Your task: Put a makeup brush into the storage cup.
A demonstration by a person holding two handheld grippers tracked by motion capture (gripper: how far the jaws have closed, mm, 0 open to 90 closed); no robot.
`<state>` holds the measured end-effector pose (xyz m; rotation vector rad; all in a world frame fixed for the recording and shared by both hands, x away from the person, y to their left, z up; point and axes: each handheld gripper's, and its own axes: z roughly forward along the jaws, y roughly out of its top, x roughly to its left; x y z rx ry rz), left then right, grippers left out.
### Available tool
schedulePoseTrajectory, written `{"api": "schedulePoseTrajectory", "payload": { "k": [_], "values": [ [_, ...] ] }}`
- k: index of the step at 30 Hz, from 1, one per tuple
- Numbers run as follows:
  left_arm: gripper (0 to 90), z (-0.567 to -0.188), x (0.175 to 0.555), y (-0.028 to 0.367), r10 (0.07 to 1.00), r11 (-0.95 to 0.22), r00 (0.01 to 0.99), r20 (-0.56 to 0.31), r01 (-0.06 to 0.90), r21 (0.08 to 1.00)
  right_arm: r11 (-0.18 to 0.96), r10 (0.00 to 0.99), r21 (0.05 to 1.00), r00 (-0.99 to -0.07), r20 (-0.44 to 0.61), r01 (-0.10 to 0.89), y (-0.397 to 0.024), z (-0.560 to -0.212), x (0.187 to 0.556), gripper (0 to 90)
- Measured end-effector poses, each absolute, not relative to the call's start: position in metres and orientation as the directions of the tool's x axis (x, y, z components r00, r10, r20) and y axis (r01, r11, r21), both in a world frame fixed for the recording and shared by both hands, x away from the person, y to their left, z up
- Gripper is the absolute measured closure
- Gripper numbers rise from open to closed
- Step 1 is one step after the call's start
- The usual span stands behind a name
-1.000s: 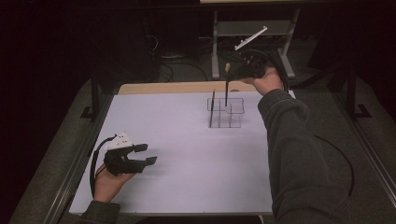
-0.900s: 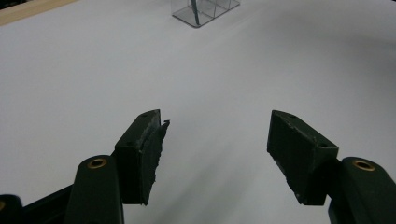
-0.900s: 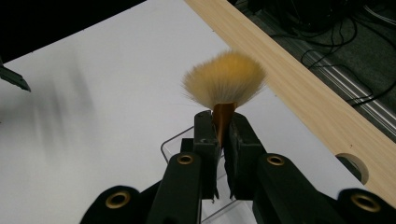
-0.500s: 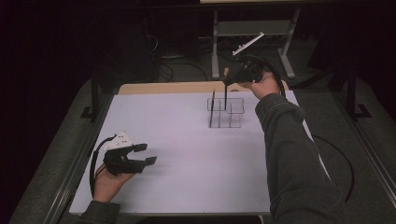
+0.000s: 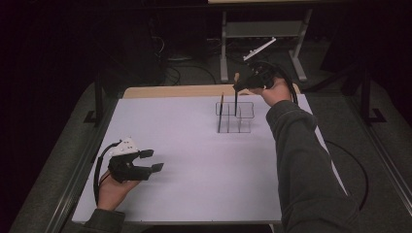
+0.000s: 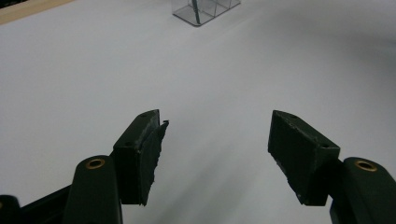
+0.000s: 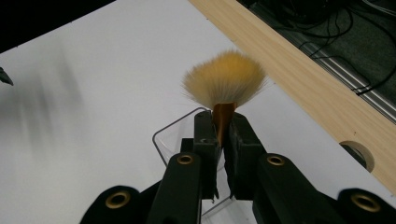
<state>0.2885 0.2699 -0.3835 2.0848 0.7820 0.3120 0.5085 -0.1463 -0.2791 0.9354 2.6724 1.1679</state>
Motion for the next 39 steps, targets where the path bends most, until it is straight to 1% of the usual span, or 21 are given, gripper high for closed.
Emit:
{"api": "schedulePoseTrajectory", "payload": {
  "k": [20, 39],
  "values": [
    [32.7, -0.384, 0.289, 0.27, 0.636, -0.422, 0.769, -0.069, 0.42, 0.803, 0.517, 0.566, 0.693, -0.808, 0.164, 0.502, -0.142, -0.293, 0.508, 82.9],
    [32.5, -0.385, 0.289, 0.269, 0.636, -0.426, 0.769, -0.067, 0.421, 0.801, 0.492, 0.589, 0.695, -0.789, 0.178, 0.525, -0.146, -0.302, 0.507, 82.9]
  ]
}}
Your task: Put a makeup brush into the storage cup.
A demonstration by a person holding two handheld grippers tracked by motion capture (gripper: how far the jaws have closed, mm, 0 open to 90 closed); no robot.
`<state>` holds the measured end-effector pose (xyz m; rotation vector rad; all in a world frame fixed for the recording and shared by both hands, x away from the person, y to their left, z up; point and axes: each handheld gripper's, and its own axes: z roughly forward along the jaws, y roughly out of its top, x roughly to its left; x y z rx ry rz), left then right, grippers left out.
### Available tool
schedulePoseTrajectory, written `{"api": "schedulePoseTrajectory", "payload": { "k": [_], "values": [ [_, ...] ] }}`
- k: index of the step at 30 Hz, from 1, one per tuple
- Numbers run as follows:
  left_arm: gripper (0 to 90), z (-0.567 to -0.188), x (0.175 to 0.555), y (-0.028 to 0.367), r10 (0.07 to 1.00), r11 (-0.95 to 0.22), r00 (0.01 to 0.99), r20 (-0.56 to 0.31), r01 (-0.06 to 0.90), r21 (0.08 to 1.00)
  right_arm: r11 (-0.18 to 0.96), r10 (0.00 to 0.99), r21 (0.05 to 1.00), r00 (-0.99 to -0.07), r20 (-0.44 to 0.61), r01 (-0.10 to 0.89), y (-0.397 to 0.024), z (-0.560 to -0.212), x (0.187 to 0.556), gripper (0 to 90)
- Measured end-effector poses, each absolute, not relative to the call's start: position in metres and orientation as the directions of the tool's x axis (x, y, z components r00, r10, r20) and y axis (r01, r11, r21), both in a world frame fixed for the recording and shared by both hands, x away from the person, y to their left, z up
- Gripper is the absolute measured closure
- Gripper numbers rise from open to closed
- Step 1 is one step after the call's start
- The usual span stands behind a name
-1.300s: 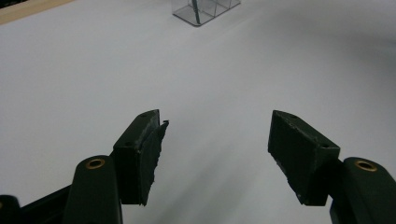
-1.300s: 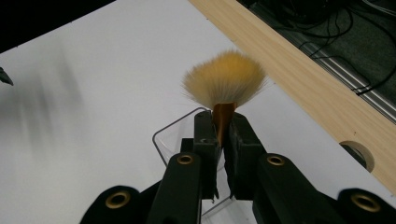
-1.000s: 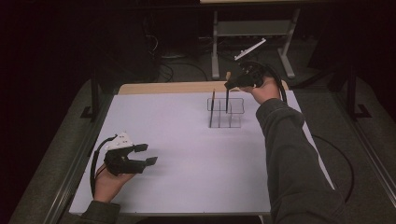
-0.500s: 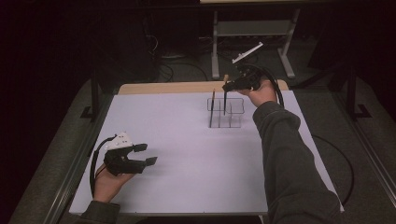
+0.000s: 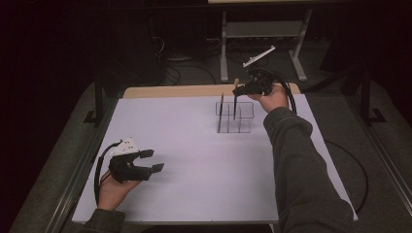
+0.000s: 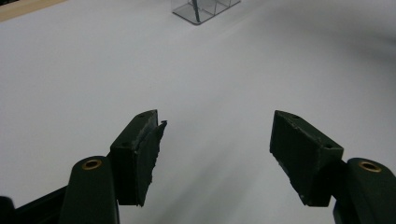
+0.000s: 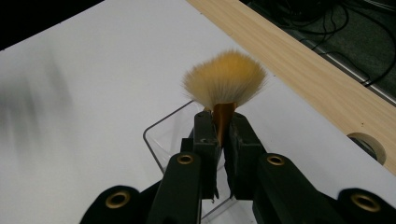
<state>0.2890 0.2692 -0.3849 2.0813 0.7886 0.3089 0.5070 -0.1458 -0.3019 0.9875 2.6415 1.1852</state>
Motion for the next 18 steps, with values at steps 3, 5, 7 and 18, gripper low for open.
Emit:
{"api": "schedulePoseTrajectory", "payload": {
  "k": [3, 5, 7, 18],
  "values": [
    [32.5, -0.385, 0.289, 0.269, 0.637, -0.424, 0.768, -0.069, 0.424, 0.8, 0.489, 0.589, 0.698, -0.788, 0.179, 0.524, -0.146, -0.303, 0.507, 82.9],
    [32.4, -0.385, 0.289, 0.269, 0.637, -0.425, 0.768, -0.068, 0.423, 0.8, 0.489, 0.587, 0.7, -0.79, 0.177, 0.52, -0.147, -0.305, 0.507, 82.9],
    [32.4, -0.384, 0.289, 0.27, 0.636, -0.427, 0.769, -0.067, 0.423, 0.799, 0.491, 0.585, 0.702, -0.792, 0.173, 0.516, -0.147, -0.306, 0.507, 82.9],
    [32.4, -0.386, 0.29, 0.269, 0.631, -0.423, 0.772, -0.073, 0.422, 0.802, 0.472, 0.606, 0.696, -0.772, 0.189, 0.541, -0.15, -0.313, 0.506, 82.9]
  ]
}}
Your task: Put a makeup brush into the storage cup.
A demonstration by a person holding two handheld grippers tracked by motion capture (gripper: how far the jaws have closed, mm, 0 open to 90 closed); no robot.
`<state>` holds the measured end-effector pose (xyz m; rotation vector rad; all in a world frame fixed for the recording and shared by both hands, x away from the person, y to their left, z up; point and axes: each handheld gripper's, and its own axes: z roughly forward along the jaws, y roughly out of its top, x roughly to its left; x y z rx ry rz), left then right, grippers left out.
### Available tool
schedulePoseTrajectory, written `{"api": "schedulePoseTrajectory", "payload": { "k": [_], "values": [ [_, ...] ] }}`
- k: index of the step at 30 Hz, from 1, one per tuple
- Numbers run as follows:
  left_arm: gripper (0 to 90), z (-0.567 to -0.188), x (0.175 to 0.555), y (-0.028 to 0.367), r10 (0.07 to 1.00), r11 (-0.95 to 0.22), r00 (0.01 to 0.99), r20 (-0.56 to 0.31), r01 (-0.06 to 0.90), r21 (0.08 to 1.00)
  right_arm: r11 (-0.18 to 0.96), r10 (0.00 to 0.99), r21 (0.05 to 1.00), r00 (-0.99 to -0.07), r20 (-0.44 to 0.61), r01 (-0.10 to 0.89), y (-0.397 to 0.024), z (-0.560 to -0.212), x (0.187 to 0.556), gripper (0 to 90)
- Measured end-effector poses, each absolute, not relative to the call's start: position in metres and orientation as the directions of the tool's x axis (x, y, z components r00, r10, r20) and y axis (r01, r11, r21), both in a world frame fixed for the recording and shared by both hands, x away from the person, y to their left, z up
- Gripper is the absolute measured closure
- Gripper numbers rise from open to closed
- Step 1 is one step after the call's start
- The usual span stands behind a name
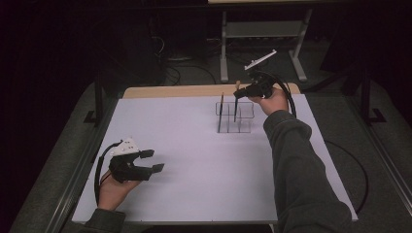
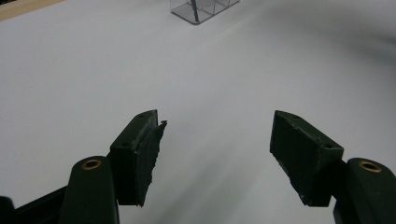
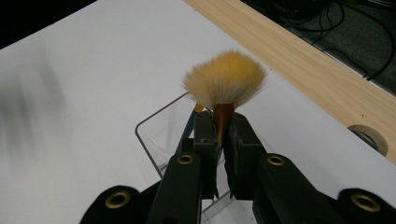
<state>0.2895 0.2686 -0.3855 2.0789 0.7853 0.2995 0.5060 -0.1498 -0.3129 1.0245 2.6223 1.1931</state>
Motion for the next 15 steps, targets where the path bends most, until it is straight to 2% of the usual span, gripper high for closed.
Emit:
{"api": "schedulePoseTrajectory", "payload": {
  "k": [15],
  "values": [
    [32.3, -0.386, 0.2897, 0.2686, 0.632, -0.427, 0.772, -0.073, 0.425, 0.798, 0.468, 0.615, 0.698, -0.767, 0.183, 0.542, -0.1492, -0.3207, 0.505, 82.8]
  ]
}}
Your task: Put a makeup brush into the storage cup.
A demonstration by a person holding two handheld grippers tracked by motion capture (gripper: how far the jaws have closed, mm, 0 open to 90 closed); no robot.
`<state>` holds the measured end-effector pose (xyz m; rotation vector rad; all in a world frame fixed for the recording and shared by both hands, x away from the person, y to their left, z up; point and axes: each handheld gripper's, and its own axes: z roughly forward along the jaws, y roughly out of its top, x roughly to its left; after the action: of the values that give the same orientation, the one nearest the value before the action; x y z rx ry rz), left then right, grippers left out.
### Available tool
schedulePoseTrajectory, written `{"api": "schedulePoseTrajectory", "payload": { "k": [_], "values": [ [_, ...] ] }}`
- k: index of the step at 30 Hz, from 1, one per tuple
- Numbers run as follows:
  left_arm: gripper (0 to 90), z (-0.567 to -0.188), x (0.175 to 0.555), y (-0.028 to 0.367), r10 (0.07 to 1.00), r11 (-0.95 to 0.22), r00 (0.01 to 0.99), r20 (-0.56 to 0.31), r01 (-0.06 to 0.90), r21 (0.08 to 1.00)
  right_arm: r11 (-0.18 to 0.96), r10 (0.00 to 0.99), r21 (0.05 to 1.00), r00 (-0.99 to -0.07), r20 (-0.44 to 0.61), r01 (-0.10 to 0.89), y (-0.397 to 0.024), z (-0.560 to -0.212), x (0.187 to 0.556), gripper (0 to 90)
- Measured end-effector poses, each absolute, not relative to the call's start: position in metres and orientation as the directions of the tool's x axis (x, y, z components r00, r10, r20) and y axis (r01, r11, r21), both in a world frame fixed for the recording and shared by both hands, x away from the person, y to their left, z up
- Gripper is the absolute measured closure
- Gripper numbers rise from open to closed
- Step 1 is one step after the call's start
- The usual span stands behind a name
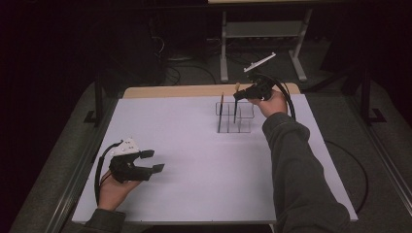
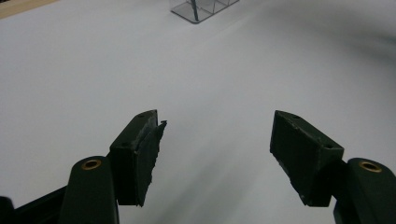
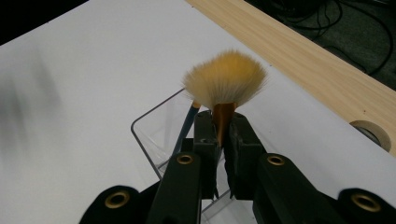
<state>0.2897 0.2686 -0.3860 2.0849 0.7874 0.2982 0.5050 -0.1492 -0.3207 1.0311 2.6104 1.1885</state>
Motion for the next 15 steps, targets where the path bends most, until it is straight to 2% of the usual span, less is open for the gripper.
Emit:
{"api": "schedulePoseTrajectory", "payload": {
  "k": [10, 11, 15],
  "values": [
    [32.1, -0.3864, 0.2904, 0.2683, 0.627, -0.437, 0.776, -0.063, 0.417, 0.797, 0.479, 0.611, 0.69, -0.771, 0.181, 0.542, -0.1515, -0.3254, 0.5039, 81.4],
    [32.0, -0.3863, 0.2902, 0.268, 0.627, -0.437, 0.776, -0.062, 0.416, 0.798, 0.465, 0.636, 0.681, -0.749, 0.187, 0.565, -0.1505, -0.3255, 0.5027, 73.6],
    [32.0, -0.3862, 0.2895, 0.2672, 0.63, -0.433, 0.774, -0.068, 0.423, 0.796, 0.46, 0.645, 0.68, -0.741, 0.185, 0.57, -0.1522, -0.3271, 0.5013, 69.3]
  ]
}}
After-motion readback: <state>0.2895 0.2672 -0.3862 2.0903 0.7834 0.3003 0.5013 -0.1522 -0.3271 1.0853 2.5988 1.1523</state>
